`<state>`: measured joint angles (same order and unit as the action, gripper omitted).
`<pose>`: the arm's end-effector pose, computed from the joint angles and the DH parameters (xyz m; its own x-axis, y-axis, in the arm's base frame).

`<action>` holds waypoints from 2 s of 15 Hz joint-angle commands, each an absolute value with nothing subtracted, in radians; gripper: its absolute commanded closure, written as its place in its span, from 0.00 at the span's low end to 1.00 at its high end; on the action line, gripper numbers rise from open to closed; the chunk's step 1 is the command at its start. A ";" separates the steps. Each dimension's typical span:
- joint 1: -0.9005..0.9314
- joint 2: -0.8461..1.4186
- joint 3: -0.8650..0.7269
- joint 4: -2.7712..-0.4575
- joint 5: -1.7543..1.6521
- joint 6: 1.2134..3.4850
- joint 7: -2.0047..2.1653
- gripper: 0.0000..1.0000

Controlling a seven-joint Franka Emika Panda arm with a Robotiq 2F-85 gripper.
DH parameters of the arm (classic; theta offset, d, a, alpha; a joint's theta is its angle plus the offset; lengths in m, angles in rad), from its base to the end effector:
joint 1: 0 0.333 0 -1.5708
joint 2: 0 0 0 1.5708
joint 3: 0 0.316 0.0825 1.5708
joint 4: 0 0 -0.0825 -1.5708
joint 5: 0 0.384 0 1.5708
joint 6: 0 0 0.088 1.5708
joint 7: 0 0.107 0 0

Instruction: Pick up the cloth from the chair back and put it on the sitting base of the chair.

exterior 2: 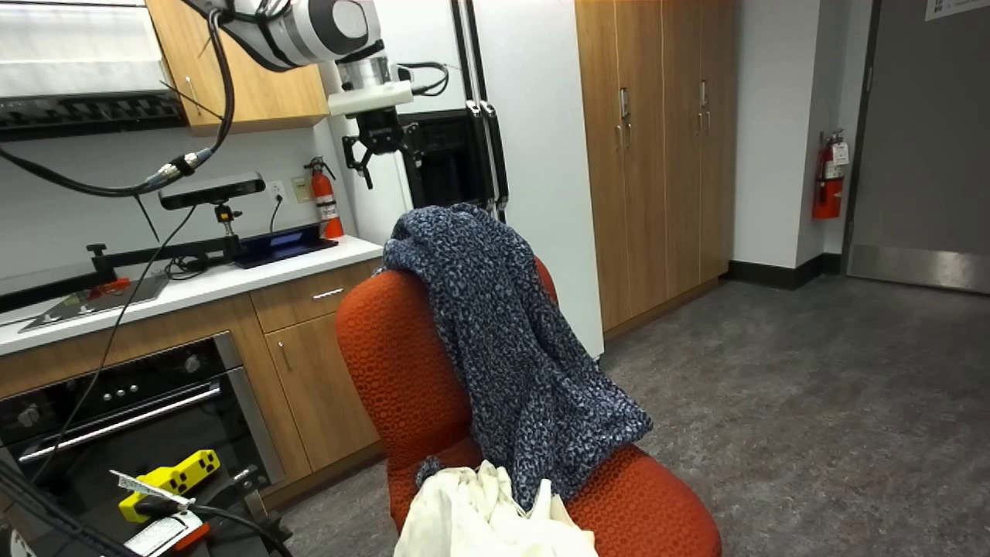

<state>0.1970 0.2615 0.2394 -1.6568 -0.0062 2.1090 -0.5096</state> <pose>0.6007 0.2642 0.4797 0.5784 0.7912 0.1985 0.8007 -0.5972 0.0474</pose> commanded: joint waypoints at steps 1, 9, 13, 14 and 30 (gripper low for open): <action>0.210 0.384 0.262 -1.530 -0.040 2.142 -0.612 0.00; 0.191 0.518 0.275 -1.481 -0.020 2.232 -0.739 0.00; 0.193 0.556 0.292 -1.470 -0.005 2.226 -0.775 0.00; 0.187 0.563 0.300 -1.467 0.013 2.220 -0.777 0.00; 0.088 0.547 0.335 -1.445 0.252 2.229 -0.880 1.00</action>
